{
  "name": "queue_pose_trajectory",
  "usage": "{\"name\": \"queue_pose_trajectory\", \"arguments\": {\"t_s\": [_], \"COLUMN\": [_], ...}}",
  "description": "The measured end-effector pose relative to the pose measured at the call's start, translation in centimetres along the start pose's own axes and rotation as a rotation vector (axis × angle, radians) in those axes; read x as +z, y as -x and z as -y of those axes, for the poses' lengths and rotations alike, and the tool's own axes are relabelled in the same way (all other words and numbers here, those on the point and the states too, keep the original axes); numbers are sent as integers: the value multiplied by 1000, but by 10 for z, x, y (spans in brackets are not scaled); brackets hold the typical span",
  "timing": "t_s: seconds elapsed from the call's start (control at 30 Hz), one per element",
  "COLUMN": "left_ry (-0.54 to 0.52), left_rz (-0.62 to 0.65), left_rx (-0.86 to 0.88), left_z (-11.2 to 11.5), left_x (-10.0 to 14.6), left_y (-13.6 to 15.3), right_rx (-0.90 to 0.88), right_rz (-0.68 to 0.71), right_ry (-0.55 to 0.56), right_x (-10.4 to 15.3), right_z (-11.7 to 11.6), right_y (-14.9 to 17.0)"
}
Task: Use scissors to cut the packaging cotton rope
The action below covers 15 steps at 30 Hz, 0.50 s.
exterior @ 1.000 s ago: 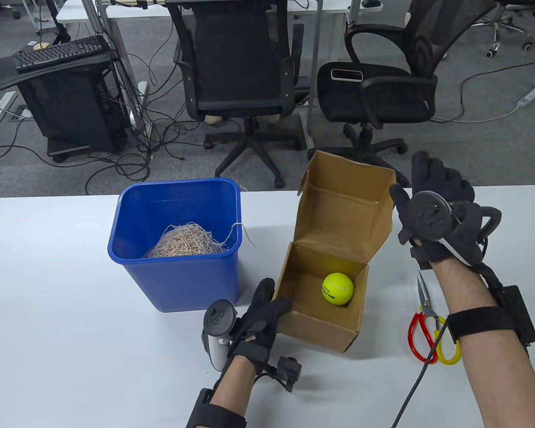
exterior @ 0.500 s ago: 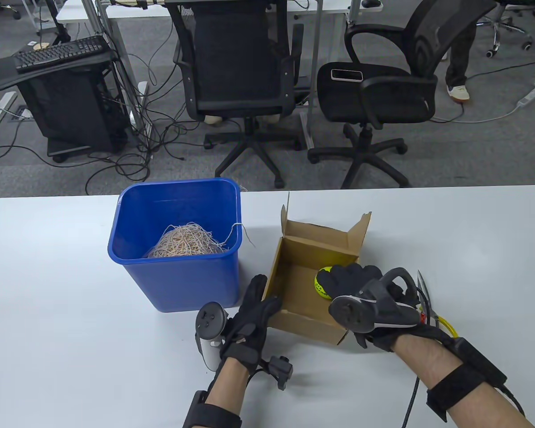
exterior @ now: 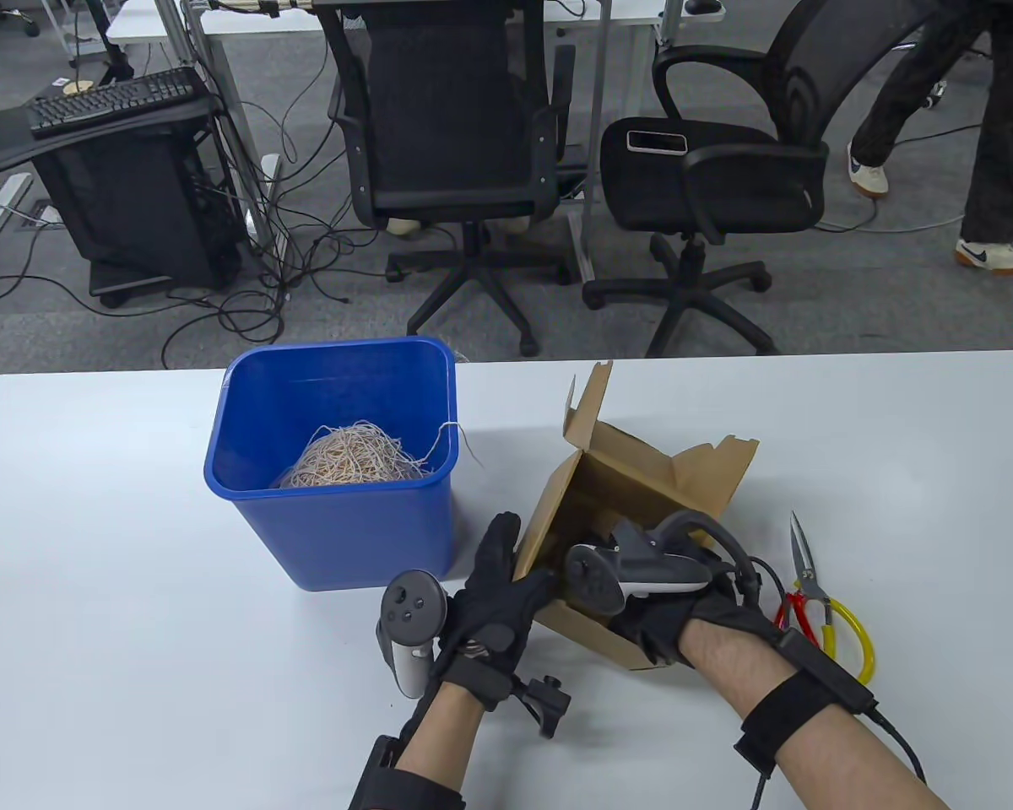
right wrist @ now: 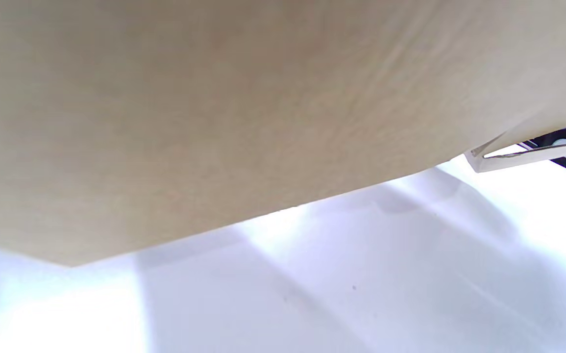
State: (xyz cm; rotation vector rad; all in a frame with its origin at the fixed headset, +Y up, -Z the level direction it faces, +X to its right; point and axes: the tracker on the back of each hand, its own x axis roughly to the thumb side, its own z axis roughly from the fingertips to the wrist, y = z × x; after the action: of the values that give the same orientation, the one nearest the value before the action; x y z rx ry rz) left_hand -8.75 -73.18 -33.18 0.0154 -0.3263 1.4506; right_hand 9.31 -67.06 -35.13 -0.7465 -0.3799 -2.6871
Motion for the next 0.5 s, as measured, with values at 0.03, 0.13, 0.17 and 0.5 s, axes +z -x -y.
{"name": "queue_pose_trajectory", "arguments": {"t_s": [0.03, 0.13, 0.17, 0.5], "left_ry": [-1, -3, 0, -52], "left_rz": [1, -3, -5, -56], "left_rx": [-1, 10, 13, 99], "left_z": [0, 1, 1, -6], "left_x": [0, 0, 0, 1], "left_y": [0, 0, 1, 11], "right_rx": [7, 47, 36, -471], "right_rz": [-8, -30, -21, 105], "right_ry": [-13, -28, -3, 497], "right_x": [-1, -3, -2, 41], "right_z": [-1, -3, -3, 18], "right_y": [-1, -2, -1, 36]}}
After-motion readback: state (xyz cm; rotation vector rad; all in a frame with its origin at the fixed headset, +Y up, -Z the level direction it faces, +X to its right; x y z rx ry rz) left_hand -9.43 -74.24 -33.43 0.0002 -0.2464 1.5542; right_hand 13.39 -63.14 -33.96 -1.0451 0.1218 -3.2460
